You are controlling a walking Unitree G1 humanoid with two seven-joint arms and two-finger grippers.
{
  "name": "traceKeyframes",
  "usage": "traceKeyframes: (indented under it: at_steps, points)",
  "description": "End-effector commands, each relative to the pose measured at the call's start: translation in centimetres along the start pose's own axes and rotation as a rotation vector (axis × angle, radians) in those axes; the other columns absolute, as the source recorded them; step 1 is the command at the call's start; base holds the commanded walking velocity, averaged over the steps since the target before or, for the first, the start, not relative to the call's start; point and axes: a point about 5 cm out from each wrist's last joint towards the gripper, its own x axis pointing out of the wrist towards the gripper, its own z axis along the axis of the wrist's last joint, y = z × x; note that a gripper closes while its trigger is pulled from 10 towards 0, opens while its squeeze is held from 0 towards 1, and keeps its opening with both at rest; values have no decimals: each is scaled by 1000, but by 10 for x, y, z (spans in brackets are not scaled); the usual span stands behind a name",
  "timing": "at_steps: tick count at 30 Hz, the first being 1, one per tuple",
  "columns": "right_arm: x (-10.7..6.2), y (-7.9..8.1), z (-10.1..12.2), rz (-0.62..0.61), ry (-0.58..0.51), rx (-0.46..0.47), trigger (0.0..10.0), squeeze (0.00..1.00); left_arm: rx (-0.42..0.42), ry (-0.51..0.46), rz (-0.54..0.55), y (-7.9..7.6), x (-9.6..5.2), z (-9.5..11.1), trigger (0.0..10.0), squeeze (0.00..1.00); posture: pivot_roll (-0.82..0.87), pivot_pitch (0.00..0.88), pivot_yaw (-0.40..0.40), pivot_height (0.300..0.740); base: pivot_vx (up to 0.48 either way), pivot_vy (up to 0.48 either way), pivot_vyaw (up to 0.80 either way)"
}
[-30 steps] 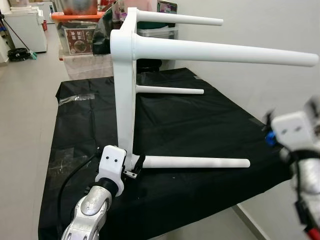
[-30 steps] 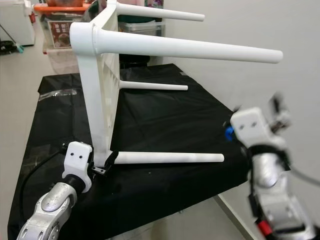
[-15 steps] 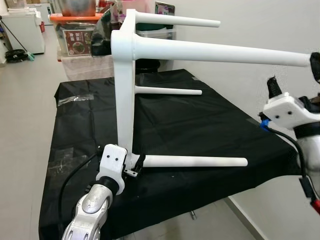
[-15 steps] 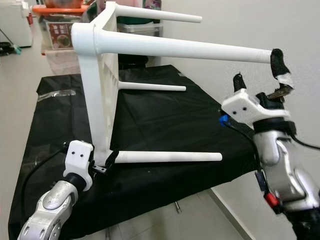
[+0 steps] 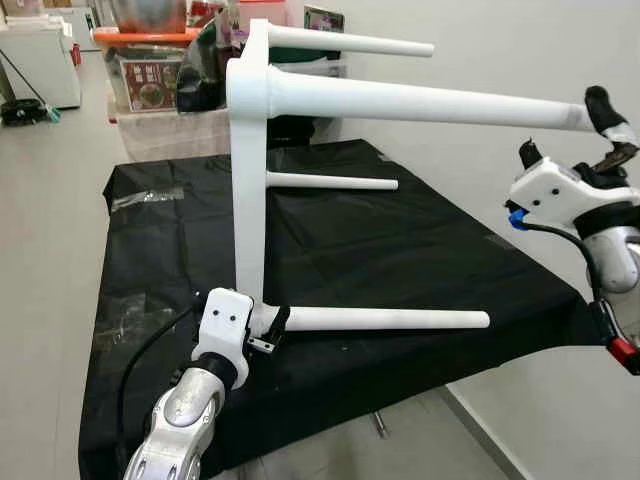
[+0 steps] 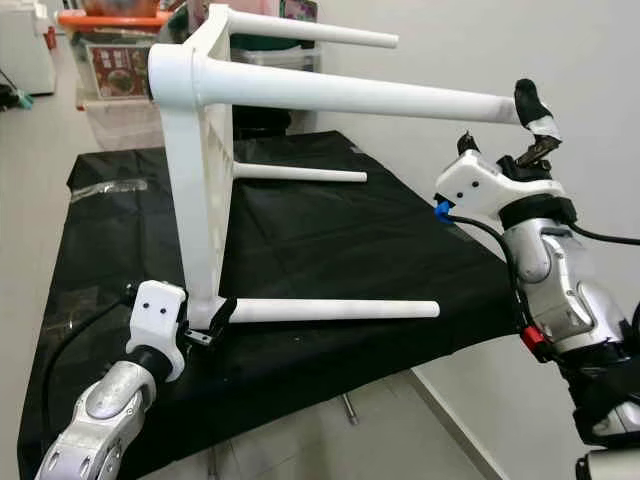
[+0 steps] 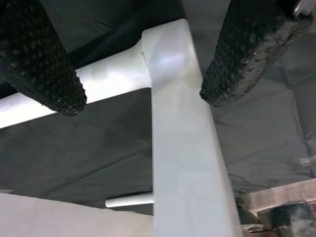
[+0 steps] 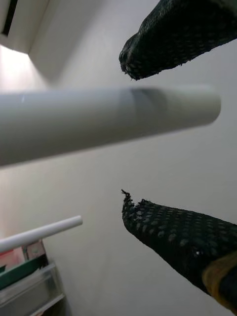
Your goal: Building children table
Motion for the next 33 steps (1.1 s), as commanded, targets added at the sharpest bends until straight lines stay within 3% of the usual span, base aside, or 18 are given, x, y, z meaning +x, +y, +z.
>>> traceKeyframes:
  at_steps: [1, 16, 17, 18, 19, 20, 21, 23, 24, 33]
  points:
    - [3, 4, 2, 18, -20, -5, 10000, 0, 2, 1, 6, 0, -1, -2, 10000, 0, 25, 0, -74, 740, 0, 0, 0]
    - [25, 1, -2, 7, -42, -48, 10000, 0, 6, -1, 10, 0, 1, -2, 10000, 0, 37, 0, -80, 740, 0, 0, 0]
    - [26, 1, -3, 8, -38, -53, 9333, 0, 5, -1, 10, 0, 1, -2, 10000, 0, 37, 0, -80, 740, 0, 0, 0]
    - [27, 0, -3, 8, -36, -55, 9333, 0, 5, -1, 10, 0, 0, -2, 10000, 0, 38, 0, -81, 740, 0, 0, 0]
    - [27, 0, -4, 8, -34, -55, 7137, 0, 5, -1, 10, 0, 0, -2, 10000, 0, 38, 0, -79, 740, 0, 0, 0]
    - [27, 1, -4, 8, -34, -55, 7137, 0, 5, -1, 10, 0, 0, -2, 10000, 0, 38, 0, -79, 740, 0, 0, 0]
    - [27, 1, -5, 9, -34, -55, 3765, 0, 5, -1, 10, 0, 0, -2, 10000, 0, 38, 0, -79, 740, 0, 0, 0]
    - [27, 1, -6, 10, -32, -56, 3765, 0, 5, -1, 9, 0, 0, -2, 10000, 0, 38, 0, -78, 740, 0, 0, 0]
    - [27, 1, -6, 10, -31, -56, 0, 0, 5, -1, 9, 0, 0, -2, 10000, 0, 38, 0, -78, 740, 0, 0, 0]
    - [32, -3, -11, -8, -20, -66, 0, 0, 10, -5, 0, 0, 2, -1, 10000, 0, 42, 0, -69, 740, 0, 0, 0]
